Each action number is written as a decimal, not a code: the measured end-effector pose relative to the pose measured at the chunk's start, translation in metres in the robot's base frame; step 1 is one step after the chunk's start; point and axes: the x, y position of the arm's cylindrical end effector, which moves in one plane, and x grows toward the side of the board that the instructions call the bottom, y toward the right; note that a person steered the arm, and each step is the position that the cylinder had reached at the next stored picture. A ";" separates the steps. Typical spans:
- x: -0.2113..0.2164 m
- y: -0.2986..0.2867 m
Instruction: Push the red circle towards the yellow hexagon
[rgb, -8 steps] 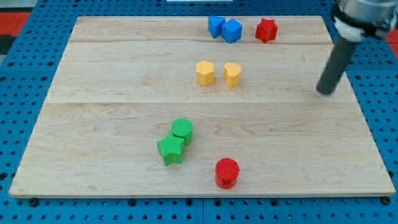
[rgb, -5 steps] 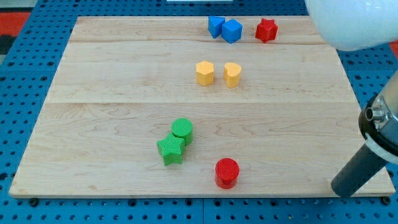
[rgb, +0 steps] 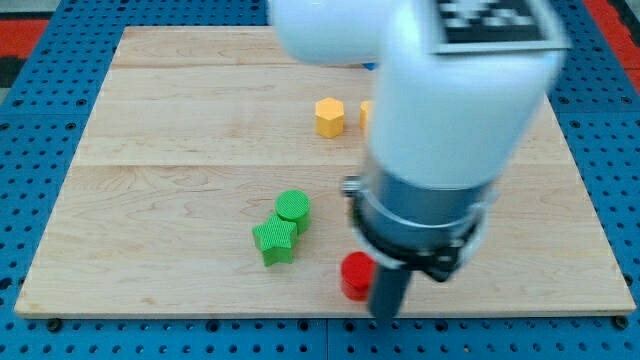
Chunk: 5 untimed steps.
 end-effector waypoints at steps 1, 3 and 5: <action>-0.001 -0.025; -0.029 -0.024; -0.088 -0.024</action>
